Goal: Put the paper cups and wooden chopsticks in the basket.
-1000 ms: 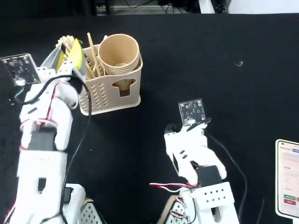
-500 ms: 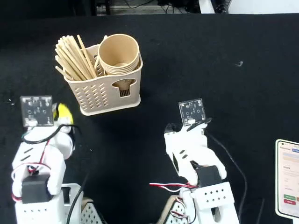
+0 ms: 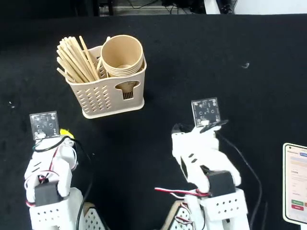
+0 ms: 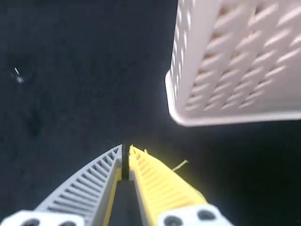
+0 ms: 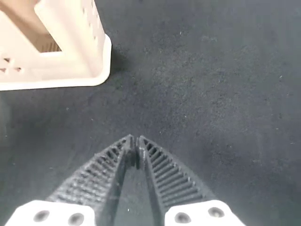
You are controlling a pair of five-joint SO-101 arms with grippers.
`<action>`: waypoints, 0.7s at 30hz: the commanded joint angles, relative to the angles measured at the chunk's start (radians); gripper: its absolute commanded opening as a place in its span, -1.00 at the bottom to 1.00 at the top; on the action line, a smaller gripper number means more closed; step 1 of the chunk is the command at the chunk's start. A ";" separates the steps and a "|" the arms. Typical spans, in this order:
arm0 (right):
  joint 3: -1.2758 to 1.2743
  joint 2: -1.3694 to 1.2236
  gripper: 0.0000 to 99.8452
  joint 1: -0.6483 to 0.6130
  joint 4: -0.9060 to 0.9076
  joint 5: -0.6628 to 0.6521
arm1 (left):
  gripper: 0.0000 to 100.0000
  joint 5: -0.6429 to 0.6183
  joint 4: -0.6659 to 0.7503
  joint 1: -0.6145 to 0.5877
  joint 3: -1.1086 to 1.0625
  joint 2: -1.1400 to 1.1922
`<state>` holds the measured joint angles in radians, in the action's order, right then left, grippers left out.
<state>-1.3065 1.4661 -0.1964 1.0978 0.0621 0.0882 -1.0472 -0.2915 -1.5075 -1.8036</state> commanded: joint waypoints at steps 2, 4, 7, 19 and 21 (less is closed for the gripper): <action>0.081 0.019 -0.97 0.014 0.232 0.017 | -0.92 0.011 0.008 -0.008 -0.096 -0.003; 0.071 0.019 -0.97 0.018 0.250 0.018 | -0.92 0.011 0.009 0.001 -0.139 -0.003; 0.030 0.019 -0.97 0.018 0.218 0.018 | -0.92 0.006 0.012 0.004 -0.189 -0.003; -0.384 0.019 -0.97 0.020 -0.328 0.020 | -0.93 0.006 -0.215 -0.007 -0.193 -0.002; -0.378 0.027 -0.97 0.017 -0.279 0.020 | -0.93 0.006 -0.215 -0.004 -0.193 -0.002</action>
<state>-1.6824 1.4753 -0.1964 0.8124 0.0729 0.0882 -1.2497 -0.2900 -1.6763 -1.8021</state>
